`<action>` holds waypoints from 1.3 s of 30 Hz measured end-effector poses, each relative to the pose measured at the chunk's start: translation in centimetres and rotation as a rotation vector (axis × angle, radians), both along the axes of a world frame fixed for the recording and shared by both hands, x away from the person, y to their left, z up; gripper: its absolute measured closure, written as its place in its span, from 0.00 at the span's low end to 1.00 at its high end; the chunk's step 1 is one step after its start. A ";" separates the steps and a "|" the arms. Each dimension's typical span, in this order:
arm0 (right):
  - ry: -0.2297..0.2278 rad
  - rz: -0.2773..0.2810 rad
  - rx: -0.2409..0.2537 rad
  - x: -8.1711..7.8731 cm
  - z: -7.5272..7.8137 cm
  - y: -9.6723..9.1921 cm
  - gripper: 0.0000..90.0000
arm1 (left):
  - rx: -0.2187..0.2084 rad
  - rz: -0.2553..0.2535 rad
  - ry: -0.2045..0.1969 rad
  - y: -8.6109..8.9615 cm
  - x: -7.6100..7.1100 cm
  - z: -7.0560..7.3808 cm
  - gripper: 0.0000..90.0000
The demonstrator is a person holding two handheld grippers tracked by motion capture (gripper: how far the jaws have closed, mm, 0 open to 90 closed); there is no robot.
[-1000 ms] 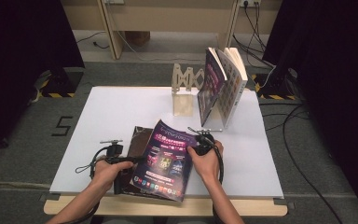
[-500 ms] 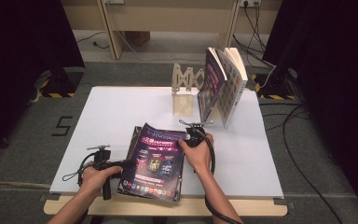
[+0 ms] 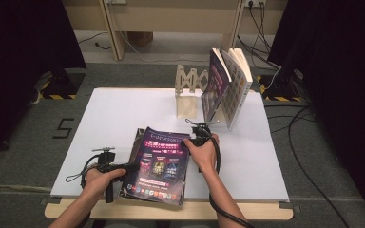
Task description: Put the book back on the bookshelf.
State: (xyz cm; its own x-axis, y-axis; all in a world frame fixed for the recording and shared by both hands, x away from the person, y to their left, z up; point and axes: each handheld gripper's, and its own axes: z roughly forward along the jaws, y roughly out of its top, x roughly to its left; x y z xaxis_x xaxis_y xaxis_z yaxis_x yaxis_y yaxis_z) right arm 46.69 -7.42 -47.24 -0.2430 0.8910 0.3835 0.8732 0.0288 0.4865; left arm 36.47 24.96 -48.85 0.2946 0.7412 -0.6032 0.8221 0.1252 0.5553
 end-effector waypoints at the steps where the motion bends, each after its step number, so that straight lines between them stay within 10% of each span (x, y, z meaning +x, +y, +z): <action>1: 0.001 0.000 0.002 0.0 0.0 0.0 0.56 | 0.016 0.004 -0.009 0.1 0.1 0.1 0.79; 39: -0.008 -0.035 0.059 1.0 -0.4 -0.4 0.61 | 0.144 -0.027 -0.032 -0.8 2.0 0.0 0.78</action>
State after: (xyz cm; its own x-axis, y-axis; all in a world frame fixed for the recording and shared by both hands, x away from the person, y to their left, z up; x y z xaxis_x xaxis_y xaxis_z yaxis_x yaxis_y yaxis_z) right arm 47.73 -7.84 -47.66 -0.2152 0.8751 0.4334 0.8693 -0.0306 0.4934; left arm 38.45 24.15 -48.85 0.3333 0.8108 -0.4811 0.8057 0.0200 0.5919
